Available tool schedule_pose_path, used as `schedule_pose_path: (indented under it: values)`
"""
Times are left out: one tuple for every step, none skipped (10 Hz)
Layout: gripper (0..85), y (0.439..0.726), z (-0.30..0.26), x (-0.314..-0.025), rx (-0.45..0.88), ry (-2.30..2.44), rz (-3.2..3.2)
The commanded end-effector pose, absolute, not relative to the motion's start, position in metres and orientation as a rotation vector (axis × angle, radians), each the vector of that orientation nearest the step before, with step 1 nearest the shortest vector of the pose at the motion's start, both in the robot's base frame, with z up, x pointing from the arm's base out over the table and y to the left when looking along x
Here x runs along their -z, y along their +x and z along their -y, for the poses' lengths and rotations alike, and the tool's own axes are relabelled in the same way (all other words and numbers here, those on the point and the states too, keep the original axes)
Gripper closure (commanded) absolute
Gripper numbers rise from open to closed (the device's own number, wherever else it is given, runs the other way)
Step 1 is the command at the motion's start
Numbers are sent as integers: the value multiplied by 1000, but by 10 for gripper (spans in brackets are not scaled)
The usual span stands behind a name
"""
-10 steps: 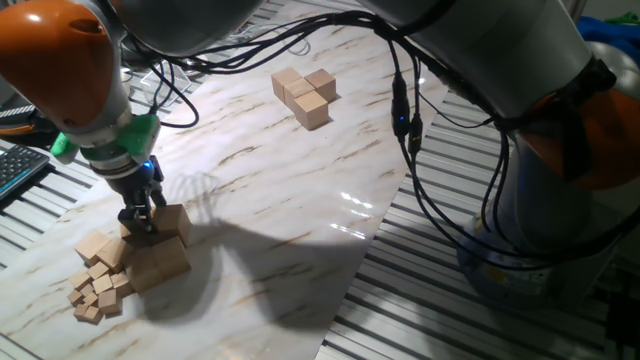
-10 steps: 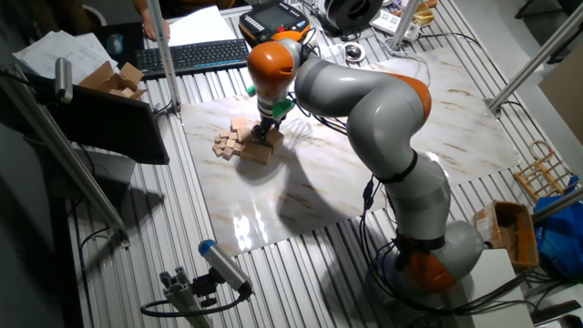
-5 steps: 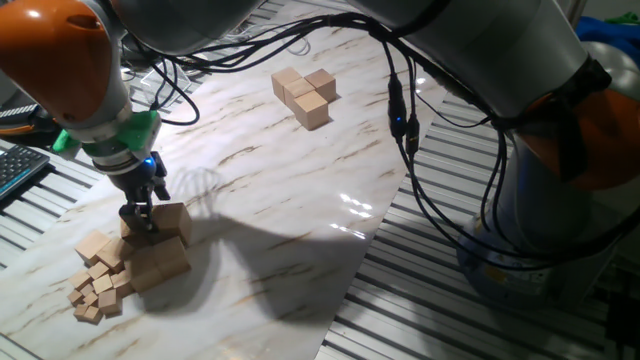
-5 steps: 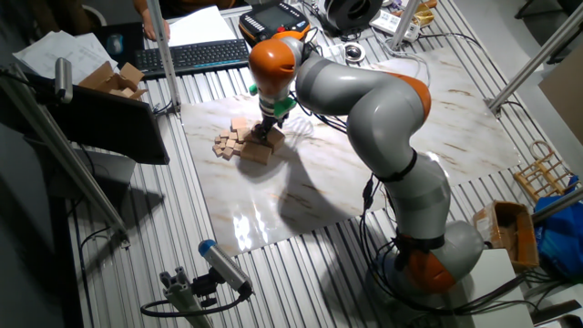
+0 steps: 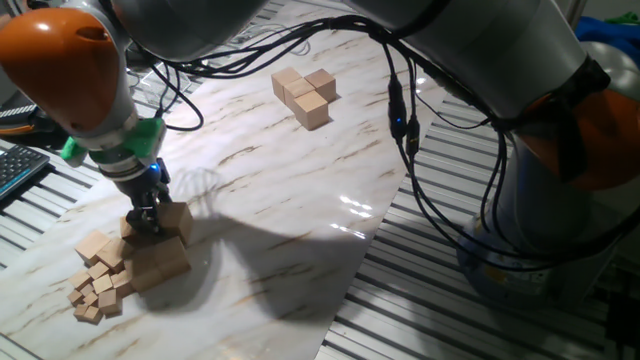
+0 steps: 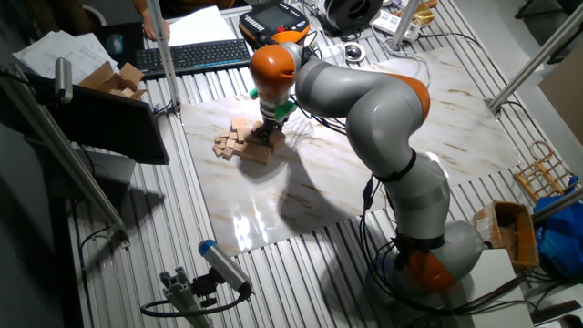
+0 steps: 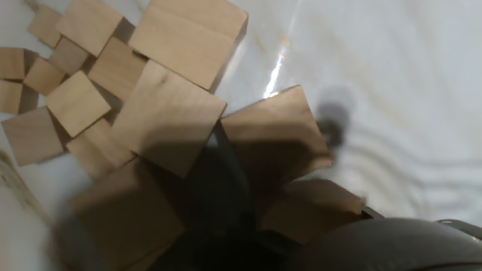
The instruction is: Stack the blocks into a cross shape
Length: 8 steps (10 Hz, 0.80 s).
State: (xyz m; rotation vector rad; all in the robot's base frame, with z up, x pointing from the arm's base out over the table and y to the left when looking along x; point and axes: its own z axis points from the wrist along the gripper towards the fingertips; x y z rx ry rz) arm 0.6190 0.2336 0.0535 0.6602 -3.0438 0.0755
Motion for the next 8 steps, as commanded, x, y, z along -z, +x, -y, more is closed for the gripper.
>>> schedule_pose_path:
  values:
    - [510, 619, -233, -54, -105, 684, 3035]
    - [850, 620, -230, -54, -131, 688, 3024]
    - [850, 621, -224, -57, -143, 686, 3017]
    - [850, 627, -213, -64, -140, 680, 2998]
    - [850, 632, -200, -71, -110, 673, 2973]
    - [850, 636, -187, -77, -82, 670, 2963]
    - [850, 637, -177, -81, -75, 671, 2964]
    - [850, 636, -168, -85, -101, 667, 2970]
